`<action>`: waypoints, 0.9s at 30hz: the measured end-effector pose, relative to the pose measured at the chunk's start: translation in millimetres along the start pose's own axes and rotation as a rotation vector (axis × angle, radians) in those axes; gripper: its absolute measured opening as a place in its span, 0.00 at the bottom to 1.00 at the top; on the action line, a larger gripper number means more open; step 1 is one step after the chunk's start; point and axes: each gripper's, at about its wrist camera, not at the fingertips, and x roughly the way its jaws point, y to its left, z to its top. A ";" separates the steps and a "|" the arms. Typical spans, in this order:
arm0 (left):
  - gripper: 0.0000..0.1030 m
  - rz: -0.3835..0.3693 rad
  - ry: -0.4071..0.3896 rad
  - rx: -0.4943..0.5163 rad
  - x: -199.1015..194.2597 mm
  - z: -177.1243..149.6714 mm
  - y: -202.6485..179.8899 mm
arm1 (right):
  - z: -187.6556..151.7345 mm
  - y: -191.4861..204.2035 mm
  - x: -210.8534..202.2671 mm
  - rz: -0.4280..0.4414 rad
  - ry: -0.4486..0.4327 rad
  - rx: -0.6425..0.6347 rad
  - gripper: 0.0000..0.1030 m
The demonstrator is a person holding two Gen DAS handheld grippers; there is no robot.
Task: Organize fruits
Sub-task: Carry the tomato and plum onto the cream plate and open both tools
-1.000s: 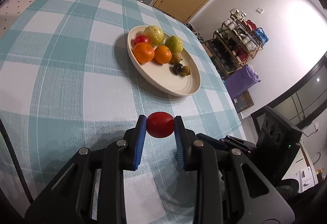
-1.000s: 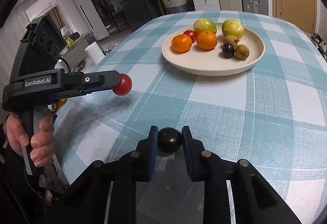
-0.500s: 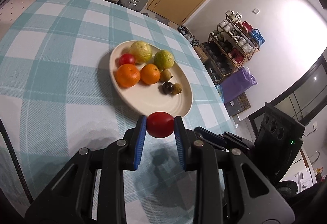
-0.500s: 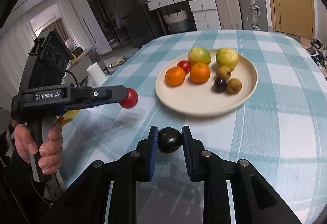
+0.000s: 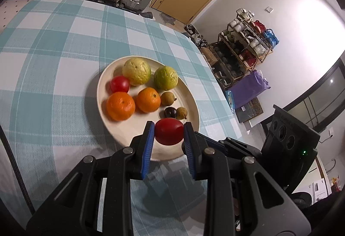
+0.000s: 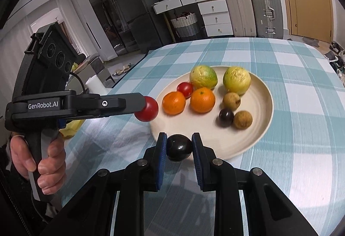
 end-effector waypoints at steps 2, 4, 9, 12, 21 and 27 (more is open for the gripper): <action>0.24 0.007 0.004 0.006 5.2 4.5 -0.6 | 4.9 -3.1 3.8 -0.004 -0.001 -0.001 0.23; 0.24 0.005 0.011 0.010 11.0 8.9 -1.2 | 9.1 -5.9 7.9 -0.003 0.001 -0.003 0.23; 0.24 0.011 0.020 0.011 22.4 17.4 -1.5 | 17.6 -13.2 16.8 0.000 0.002 0.001 0.23; 0.24 0.010 0.027 0.014 28.8 21.5 -0.5 | 20.5 -16.2 22.4 0.005 0.011 0.009 0.23; 0.24 0.021 0.045 -0.008 45.4 29.0 7.8 | 25.5 -21.2 32.4 0.003 0.017 0.008 0.23; 0.24 0.025 0.047 -0.030 48.9 32.3 12.6 | 27.3 -23.9 37.7 -0.019 0.027 0.018 0.24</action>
